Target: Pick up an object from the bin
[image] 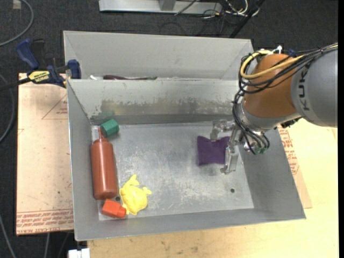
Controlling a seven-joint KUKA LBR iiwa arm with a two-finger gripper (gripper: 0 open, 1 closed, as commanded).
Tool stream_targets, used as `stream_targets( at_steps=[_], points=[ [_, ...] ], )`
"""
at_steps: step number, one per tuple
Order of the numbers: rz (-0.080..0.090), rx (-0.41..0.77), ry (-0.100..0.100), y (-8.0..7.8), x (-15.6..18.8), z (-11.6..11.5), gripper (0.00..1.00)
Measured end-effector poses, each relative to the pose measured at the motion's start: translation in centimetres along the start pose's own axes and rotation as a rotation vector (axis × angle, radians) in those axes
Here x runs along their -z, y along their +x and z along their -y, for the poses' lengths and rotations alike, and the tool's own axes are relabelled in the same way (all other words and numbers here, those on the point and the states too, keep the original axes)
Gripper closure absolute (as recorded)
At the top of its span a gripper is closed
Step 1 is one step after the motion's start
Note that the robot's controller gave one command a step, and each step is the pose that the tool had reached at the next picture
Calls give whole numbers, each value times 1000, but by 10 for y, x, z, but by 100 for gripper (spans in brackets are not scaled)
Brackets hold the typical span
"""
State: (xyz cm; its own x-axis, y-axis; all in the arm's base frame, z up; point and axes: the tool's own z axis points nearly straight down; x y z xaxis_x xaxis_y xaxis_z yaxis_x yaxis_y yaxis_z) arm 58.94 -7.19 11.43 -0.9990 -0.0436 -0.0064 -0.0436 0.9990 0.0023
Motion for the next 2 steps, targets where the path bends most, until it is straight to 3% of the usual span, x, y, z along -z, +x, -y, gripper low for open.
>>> stream_targets(
  at_steps=[1, 2],
  points=[
    [1, 145, 0, -27, 9, 4, 0],
    [2, 149, -1, -17, 10, -3, 0]
  ],
)
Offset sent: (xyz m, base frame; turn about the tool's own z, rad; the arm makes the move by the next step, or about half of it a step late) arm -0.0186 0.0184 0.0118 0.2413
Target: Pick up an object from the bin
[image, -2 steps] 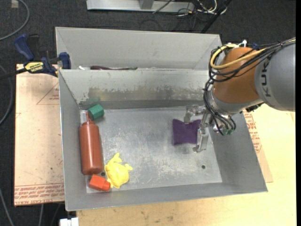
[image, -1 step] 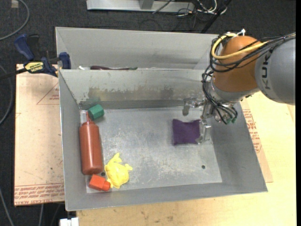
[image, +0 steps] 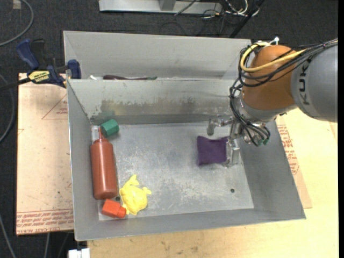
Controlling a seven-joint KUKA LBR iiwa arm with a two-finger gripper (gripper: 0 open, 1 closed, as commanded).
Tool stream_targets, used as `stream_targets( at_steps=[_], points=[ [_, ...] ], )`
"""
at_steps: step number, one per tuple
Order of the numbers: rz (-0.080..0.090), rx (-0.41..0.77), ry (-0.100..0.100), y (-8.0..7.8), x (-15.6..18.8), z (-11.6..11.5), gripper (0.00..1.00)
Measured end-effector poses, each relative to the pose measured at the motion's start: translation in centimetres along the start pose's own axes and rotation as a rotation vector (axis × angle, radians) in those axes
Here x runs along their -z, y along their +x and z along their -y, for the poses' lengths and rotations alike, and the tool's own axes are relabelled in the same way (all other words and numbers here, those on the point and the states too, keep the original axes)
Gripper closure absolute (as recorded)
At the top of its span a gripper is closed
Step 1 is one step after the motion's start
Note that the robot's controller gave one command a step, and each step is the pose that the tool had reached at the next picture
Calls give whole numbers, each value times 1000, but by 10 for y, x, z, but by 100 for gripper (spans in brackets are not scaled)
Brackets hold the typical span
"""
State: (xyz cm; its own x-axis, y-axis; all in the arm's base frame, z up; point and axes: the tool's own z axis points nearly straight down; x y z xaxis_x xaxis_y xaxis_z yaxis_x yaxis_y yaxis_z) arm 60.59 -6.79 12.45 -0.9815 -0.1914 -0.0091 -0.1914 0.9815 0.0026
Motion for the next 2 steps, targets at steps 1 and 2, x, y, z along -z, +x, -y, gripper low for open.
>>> stream_targets(
  at_steps=[1, 2],
  points=[
    [3, -216, 1, -14, -53, -1, 100],
    [3, -216, 1, -14, -53, -1, 100]
  ],
)
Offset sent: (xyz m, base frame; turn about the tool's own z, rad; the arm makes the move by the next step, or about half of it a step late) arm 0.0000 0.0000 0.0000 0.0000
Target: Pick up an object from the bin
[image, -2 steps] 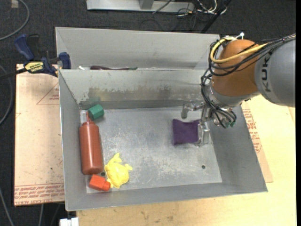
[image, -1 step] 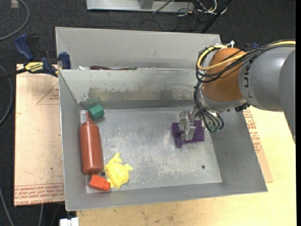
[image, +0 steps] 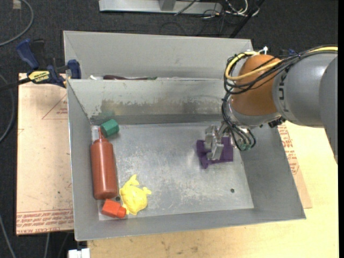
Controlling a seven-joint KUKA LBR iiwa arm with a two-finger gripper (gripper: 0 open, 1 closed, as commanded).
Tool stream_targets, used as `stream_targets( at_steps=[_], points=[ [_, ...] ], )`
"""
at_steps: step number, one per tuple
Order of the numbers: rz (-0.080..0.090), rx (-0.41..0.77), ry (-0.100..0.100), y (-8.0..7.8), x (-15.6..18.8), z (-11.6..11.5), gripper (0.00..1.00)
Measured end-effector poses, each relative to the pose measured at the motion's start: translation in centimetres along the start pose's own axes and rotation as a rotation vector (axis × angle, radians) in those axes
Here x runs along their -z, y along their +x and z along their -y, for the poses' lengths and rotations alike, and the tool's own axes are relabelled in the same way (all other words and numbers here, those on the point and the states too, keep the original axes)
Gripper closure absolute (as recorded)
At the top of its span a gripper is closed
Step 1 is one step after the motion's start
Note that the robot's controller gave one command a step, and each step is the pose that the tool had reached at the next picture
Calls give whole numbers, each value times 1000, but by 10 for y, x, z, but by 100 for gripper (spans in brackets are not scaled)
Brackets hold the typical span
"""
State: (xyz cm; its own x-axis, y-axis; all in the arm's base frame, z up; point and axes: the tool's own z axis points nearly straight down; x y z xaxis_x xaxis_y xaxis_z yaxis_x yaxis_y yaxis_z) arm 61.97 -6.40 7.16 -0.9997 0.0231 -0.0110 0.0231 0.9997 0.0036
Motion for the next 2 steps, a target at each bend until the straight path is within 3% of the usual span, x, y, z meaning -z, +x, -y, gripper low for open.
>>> stream_targets(
  at_steps=[2],
  points=[
    [5, 5, -2, -4, 2, 17, 100]
  ],
)
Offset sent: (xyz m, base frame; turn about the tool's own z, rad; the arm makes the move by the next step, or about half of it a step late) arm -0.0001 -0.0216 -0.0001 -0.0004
